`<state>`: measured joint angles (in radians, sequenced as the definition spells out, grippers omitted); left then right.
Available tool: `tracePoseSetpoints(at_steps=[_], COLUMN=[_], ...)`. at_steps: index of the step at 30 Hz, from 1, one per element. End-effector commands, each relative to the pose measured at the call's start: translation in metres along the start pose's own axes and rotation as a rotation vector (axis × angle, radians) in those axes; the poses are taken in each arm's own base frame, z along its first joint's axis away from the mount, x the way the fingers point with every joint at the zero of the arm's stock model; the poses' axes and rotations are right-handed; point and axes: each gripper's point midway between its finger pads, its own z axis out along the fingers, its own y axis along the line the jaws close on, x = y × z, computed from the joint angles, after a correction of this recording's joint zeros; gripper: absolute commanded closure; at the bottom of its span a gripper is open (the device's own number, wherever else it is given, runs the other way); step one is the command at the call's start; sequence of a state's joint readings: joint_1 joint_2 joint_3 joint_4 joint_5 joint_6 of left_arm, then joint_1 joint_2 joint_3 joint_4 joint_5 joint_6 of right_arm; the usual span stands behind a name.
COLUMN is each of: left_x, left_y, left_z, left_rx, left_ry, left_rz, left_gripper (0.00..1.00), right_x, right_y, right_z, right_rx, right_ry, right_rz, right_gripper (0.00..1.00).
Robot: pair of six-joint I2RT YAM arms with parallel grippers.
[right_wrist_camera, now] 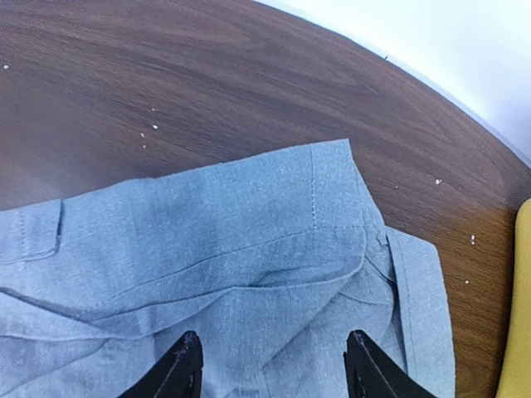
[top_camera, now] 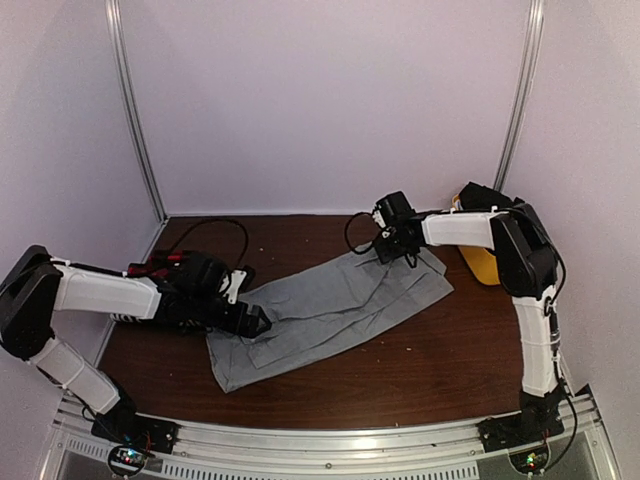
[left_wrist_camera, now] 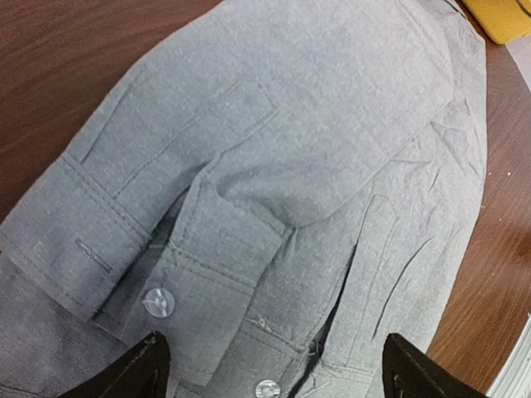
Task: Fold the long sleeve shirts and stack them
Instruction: Rotate the rectangle-folded shirt at the center of the board.
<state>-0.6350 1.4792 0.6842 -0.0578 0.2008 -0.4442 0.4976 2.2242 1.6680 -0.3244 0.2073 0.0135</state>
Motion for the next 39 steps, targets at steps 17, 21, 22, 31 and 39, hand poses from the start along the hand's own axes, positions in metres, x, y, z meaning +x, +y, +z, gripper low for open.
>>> tracePoseSetpoints(at_steps=[17, 21, 22, 31, 39], left_x=[0.083, 0.103, 0.114, 0.09, 0.029], left_y=[-0.078, -0.118, -0.127, -0.174, -0.187], left_z=[0.033, 0.038, 0.037, 0.03, 0.007], left_rx=[0.199, 0.274, 0.288, 0.358, 0.32], left_ry=[0.225, 0.296, 0.333, 0.267, 0.021], left_rz=[0.07, 0.16, 0.191, 0.363, 0.416], left_gripper=[0.16, 0.17, 0.18, 0.15, 0.05], right_x=[0.068, 0.099, 0.104, 0.102, 0.069], right_y=[-0.004, -0.015, -0.019, -0.025, -0.016], right_z=[-0.086, -0.073, -0.067, -0.02, 0.023], right_rx=[-0.185, -0.154, -0.144, -0.181, -0.196], right_ry=[0.061, 0.122, 0.135, 0.16, 0.127], right_rz=[0.319, 0.362, 0.369, 0.365, 0.269], right_gripper=[0.39, 0.38, 0.38, 0.38, 0.39])
